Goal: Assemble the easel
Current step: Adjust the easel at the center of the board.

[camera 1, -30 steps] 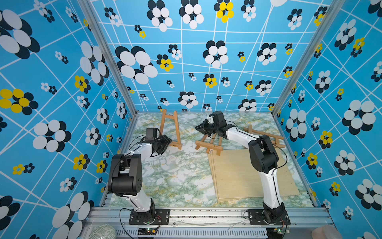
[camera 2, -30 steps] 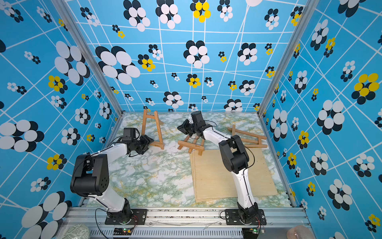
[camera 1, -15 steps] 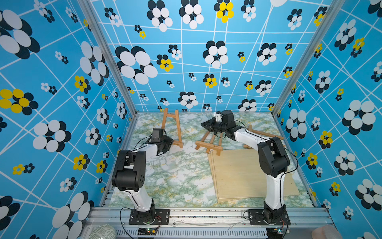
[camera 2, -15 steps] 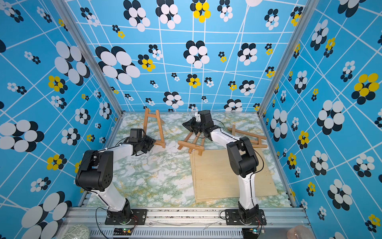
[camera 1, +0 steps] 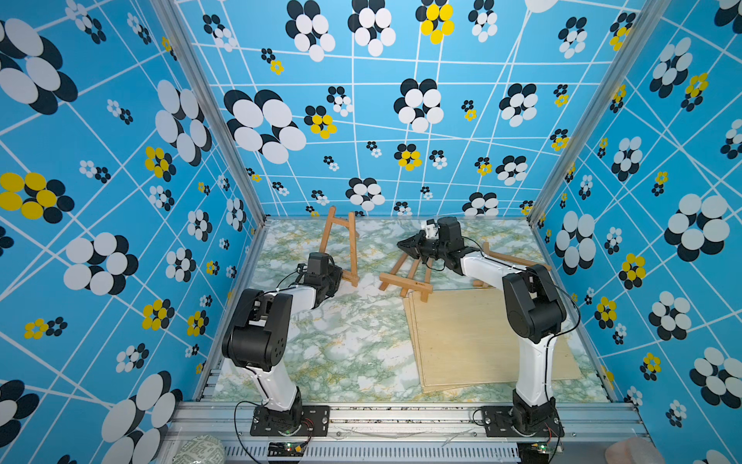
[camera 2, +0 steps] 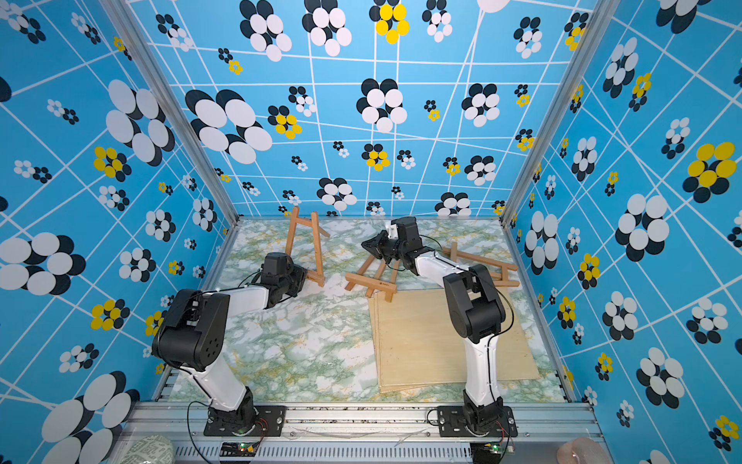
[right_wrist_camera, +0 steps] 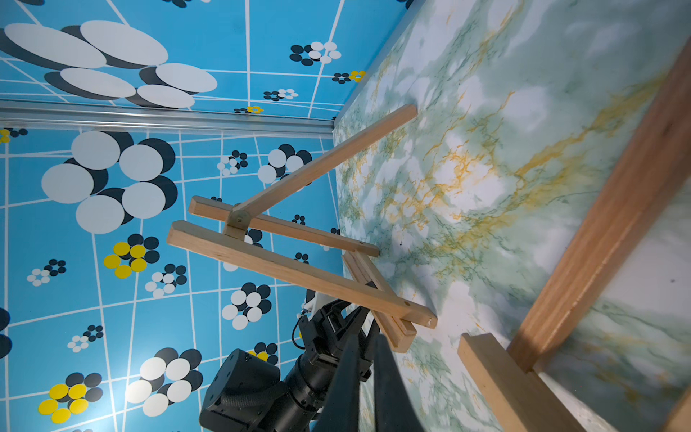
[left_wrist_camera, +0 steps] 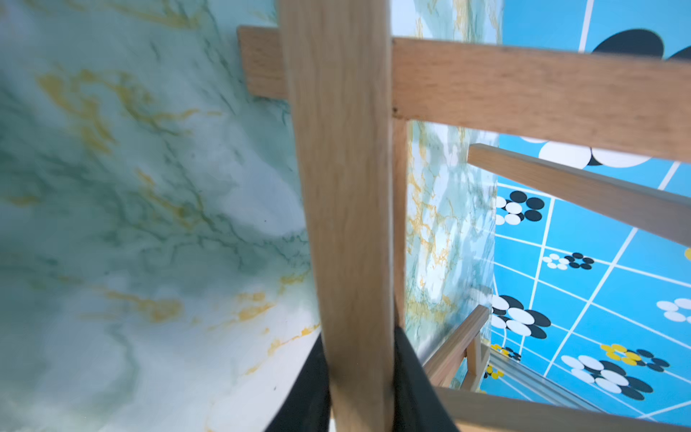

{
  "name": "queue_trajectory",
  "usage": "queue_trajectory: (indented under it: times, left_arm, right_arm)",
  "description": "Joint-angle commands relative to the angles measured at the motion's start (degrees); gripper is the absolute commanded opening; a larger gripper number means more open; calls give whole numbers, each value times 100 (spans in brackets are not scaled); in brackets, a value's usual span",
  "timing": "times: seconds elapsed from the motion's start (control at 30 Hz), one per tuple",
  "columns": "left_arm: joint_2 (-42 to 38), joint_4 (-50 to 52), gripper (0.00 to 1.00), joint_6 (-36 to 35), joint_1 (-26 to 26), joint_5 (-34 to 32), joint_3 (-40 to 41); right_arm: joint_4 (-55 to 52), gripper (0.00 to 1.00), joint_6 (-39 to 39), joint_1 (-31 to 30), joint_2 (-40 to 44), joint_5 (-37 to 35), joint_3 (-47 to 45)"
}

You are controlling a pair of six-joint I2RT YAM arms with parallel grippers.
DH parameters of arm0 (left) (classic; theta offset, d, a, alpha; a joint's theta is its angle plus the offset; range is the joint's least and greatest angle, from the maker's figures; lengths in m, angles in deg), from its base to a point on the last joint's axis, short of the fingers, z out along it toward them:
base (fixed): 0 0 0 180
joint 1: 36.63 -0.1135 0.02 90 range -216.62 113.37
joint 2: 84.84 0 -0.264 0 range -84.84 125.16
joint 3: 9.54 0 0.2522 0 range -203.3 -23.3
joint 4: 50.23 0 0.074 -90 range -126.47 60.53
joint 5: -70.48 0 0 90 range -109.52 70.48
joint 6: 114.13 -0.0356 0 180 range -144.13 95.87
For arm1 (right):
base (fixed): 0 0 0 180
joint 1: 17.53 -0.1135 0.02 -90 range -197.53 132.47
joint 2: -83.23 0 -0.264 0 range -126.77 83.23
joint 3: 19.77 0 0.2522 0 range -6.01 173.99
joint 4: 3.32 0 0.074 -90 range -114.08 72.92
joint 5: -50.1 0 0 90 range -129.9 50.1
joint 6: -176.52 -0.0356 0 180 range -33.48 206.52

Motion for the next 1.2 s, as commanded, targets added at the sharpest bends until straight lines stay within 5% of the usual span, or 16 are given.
queue_trajectory:
  times: [0.0,0.1,0.4,0.53,0.87,0.97,1.17]
  left_arm:
    - [96,722,26,155,81,-448,201]
    - [69,784,27,186,74,-478,180]
    - [-262,815,64,28,23,-240,338]
    - [-759,1260,67,-652,26,59,225]
    - [-1855,4493,76,-5781,-711,653,-1370]
    - [-1737,4478,76,-7474,-827,1088,-1676]
    - [-985,4342,78,-9265,-998,1379,-2447]
  right_arm:
    - [134,11,4,42,231,154,-65]
    - [73,12,24,45,168,162,-31]
    - [-649,17,274,-212,-584,312,1308]
    - [-845,17,352,-364,-903,296,1719]
    - [-1506,23,1436,-303,33,237,1079]
    - [-1360,26,1680,-249,427,353,623]
    - [-2011,37,2353,-149,1351,190,205]
